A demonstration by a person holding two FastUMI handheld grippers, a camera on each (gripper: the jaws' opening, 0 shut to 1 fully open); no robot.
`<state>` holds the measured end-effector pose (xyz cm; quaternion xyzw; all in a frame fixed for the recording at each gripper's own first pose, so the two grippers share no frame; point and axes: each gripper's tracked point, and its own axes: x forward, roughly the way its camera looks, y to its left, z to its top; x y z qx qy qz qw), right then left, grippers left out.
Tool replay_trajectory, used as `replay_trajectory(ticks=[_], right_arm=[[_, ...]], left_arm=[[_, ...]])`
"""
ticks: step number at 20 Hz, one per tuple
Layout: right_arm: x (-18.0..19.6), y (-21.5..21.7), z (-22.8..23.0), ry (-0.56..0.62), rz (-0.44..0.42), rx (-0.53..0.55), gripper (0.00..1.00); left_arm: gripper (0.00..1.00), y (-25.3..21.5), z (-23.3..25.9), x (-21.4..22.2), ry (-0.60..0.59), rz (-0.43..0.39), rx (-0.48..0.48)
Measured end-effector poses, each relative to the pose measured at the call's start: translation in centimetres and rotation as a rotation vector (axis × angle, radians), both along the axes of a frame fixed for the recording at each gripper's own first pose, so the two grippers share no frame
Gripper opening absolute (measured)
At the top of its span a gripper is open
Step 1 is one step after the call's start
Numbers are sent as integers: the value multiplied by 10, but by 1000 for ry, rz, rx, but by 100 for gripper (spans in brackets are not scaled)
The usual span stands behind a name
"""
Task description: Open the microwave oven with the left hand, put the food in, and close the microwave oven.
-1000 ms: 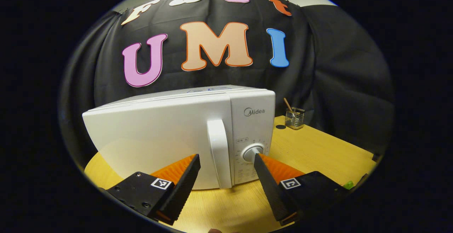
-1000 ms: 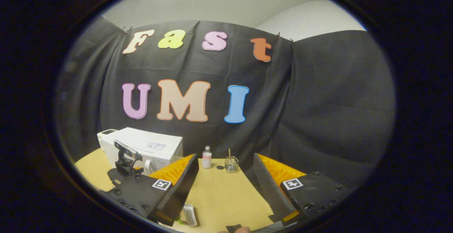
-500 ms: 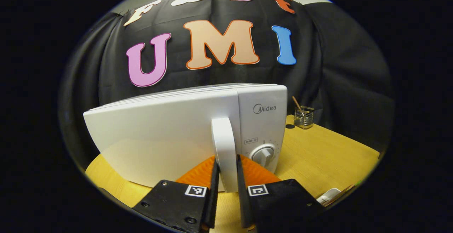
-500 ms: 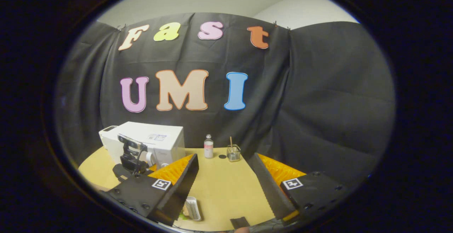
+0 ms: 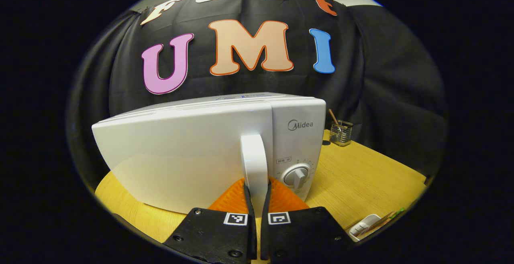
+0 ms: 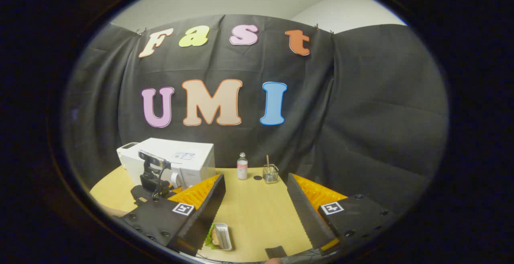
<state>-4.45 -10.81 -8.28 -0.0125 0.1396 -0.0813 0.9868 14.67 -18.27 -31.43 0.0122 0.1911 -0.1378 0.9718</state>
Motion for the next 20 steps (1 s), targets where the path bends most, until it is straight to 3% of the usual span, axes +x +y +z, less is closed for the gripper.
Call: replay_trajectory(ticks=[2,9,11,14,20], right_arm=[[3,4,-1,-1,11,-16,96],[17,55,-23,12,124,13,98],[20,74,-33,22,157,20,98],[26,102,-43,32,217,42,98],[35,149,-62,61,330,66,97]], left_arm=[[4,9,15,-26,-47,25,-57],[4,58,11,-114,27,-45,-47],[5,85,12,-139,36,-32,-21],[10,134,13,-169,61,60,12],[10,241,8,-207,112,274,85]])
